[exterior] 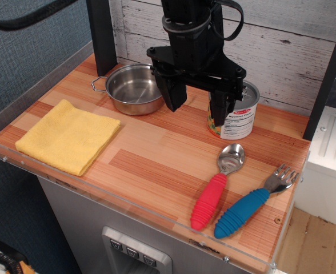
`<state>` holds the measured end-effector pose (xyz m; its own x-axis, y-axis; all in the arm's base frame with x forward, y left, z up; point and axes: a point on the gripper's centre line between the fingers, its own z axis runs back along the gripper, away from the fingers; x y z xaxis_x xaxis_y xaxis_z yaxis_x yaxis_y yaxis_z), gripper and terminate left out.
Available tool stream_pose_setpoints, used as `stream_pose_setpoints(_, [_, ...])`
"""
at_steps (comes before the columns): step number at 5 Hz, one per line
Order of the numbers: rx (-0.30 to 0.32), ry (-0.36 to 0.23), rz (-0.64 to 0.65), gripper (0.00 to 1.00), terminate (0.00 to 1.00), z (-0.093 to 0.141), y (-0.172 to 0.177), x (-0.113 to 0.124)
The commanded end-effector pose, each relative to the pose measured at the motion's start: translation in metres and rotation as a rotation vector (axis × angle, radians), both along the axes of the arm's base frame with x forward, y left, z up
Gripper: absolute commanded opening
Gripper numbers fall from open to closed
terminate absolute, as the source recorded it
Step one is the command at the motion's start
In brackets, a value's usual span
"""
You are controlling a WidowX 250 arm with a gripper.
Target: Move the yellow cloth to the left of the red spoon.
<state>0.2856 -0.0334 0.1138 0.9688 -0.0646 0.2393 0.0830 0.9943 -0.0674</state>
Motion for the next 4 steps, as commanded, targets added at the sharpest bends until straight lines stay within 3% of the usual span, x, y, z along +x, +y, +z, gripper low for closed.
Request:
stream_pose_setpoints(1, [0.0, 0.0, 0.0, 1.0, 0.0, 0.0, 0.0, 0.0])
stream_pose_setpoints(3, [0.05, 0.042, 0.071, 1.0, 0.0, -0.014, 0.036, 0.009])
stream_pose_setpoints(4, [0.121, 0.041, 0.121, 1.0, 0.0, -0.02, 0.068, 0.006])
